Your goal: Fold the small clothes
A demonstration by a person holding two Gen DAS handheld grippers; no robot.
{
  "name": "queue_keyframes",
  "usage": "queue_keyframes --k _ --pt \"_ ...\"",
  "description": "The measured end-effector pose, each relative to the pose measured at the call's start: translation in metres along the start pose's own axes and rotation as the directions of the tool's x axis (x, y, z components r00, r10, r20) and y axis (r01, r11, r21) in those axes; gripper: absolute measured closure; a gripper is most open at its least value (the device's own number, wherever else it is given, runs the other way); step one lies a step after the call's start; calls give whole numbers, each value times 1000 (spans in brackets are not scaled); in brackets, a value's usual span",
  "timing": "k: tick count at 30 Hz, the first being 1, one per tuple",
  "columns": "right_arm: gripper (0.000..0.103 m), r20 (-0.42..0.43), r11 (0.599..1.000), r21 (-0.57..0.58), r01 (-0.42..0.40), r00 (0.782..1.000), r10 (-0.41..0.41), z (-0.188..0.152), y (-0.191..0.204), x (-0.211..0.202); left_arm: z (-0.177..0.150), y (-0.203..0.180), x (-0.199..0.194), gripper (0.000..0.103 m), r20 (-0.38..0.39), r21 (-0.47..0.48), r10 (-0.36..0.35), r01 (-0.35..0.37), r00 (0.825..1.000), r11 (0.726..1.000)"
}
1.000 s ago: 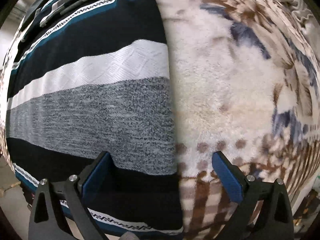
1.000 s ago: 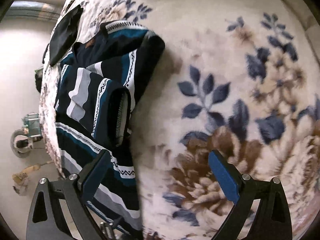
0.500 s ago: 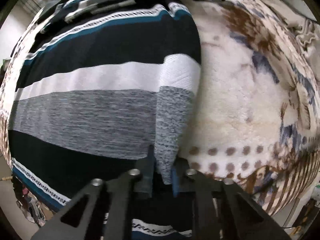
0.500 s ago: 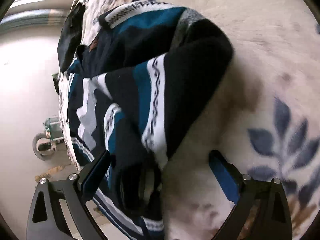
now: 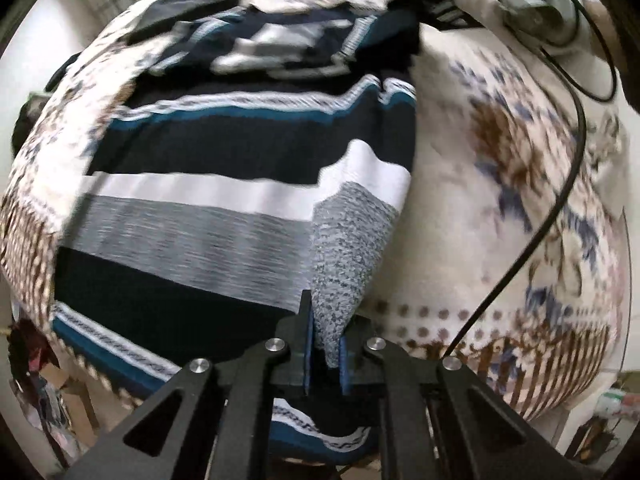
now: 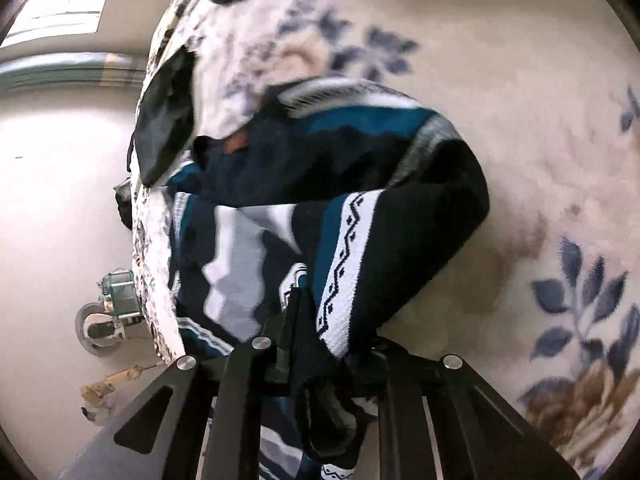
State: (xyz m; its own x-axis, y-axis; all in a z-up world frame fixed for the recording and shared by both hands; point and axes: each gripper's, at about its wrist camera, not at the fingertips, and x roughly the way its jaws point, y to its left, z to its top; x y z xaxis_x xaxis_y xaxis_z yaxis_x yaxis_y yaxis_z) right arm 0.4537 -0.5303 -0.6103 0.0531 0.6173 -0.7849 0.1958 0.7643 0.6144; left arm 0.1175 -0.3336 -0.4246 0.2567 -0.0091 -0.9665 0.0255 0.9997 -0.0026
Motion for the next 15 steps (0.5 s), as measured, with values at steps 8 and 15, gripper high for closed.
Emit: queue_keyframes --k 8,15 --pt "88 -10 978 -86 189 982 -190 5 134 9 24 94 -12 96 12 -235 -53 54 999 970" --pt "88 -55 947 -121 297 951 -305 23 256 122 34 201 15 96 11 -412 -111 106 994 905"
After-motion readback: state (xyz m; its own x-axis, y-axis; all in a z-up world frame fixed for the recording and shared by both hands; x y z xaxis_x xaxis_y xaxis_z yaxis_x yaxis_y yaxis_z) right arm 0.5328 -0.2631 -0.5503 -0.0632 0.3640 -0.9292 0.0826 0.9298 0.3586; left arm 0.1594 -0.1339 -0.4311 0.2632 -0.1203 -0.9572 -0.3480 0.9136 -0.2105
